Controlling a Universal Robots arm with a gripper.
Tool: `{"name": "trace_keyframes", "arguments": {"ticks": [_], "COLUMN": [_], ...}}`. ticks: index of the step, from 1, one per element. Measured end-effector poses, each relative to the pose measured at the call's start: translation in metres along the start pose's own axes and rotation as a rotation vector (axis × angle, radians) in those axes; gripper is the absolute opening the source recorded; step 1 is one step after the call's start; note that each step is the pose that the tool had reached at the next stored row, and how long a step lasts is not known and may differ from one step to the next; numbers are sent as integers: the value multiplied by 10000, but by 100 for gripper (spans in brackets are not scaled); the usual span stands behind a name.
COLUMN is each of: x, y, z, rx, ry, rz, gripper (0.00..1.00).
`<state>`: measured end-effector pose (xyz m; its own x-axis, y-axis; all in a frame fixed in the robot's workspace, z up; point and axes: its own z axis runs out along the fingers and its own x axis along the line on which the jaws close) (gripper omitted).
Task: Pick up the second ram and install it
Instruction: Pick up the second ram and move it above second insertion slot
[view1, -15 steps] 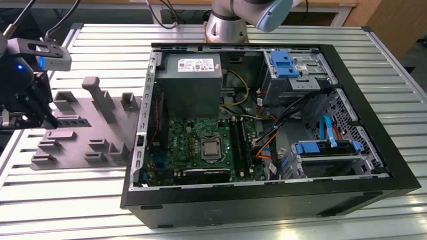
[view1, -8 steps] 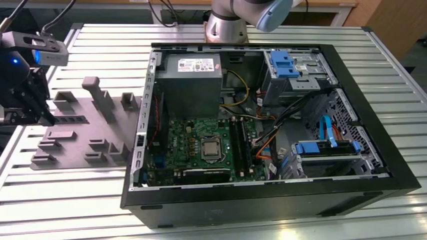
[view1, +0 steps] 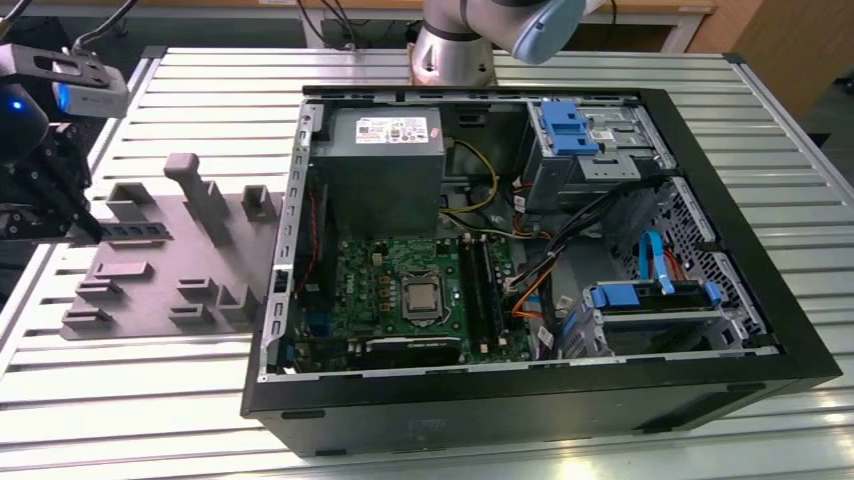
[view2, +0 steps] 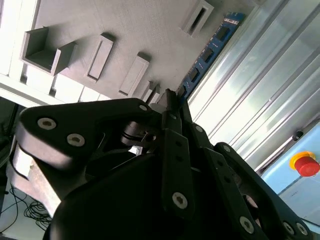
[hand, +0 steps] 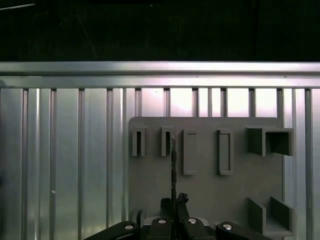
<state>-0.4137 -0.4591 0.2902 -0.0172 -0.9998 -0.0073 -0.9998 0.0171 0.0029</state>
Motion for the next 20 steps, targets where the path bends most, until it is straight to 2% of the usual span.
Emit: {"name": "trace_keyframes", "arguments": {"ticks": [8, 20], "x": [-17, -55], "y": [1, 2], "z": [-187, -529], "rx": [1, 2], "ry": [19, 64], "rz": [0, 0], "gripper": [14, 14]}}
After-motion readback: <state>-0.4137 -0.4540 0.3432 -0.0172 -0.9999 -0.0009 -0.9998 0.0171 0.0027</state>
